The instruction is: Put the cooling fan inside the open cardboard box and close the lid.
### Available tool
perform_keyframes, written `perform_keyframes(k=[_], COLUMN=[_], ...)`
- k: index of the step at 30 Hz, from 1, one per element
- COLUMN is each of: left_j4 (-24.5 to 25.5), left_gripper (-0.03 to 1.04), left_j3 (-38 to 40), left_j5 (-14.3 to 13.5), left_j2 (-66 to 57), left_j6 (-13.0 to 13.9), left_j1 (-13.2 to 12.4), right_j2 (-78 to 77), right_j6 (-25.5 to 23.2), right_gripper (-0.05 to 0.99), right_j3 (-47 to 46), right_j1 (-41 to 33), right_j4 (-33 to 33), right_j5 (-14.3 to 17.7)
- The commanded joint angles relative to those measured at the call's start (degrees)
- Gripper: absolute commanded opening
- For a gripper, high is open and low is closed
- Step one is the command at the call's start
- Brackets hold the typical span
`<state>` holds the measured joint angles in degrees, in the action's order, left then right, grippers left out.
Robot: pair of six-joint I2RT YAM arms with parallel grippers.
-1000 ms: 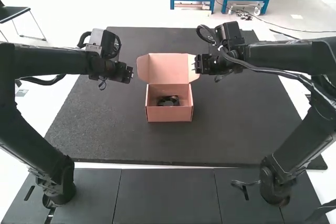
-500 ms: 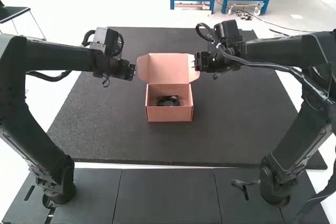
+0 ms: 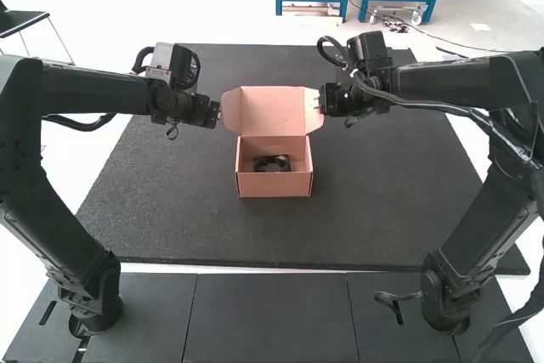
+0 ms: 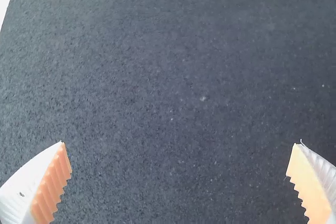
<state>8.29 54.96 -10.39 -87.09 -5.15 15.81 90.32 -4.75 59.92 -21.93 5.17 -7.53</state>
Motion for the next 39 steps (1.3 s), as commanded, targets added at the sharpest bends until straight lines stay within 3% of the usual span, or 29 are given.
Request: perform_keyframes(k=[1, 8, 14, 23, 29, 34, 39], left_j4=[-0.3, 0.3, 0.6, 1.0, 1.0, 1.0, 1.1], left_gripper=[0.97, 0.97, 0.97, 0.97, 0.97, 0.97, 0.97], left_j3=[2.3, 3.1, 3.2, 3.0, 3.0, 3.0, 3.3], left_j5=[1.9, 4.9, 4.9, 4.9, 4.9, 4.9, 4.9], left_j2=[-0.3, -0.2, -0.2, 0.0, 0.1, 0.1, 0.1], left_j6=[-0.9, -2.3, -2.4, -2.5, -2.5, -2.5, -2.5], left_j1=[1.1, 3.1, 3.4, 3.4, 3.4, 3.6, 3.9], right_j2=[0.3, 0.3, 0.3, 0.3, 0.3, 0.3, 0.2], right_j6=[-0.3, -0.5, -0.5, -0.5, -0.4, -0.2, 0.5], right_gripper=[0.45, 0.4, 0.34, 0.13, 0.11, 0.0, -0.02], right_j3=[2.2, 2.3, 2.5, 2.7, 2.7, 2.7, 3.1], right_j1=[0.8, 0.8, 0.8, 0.7, 0.6, 0.5, 0.3], right_j4=[-0.4, -0.8, -1.0, -1.0, -1.0, -0.8, 0.2], right_j5=[-0.6, -0.6, -0.8, -1.2, -1.6, -2.5, -4.0])
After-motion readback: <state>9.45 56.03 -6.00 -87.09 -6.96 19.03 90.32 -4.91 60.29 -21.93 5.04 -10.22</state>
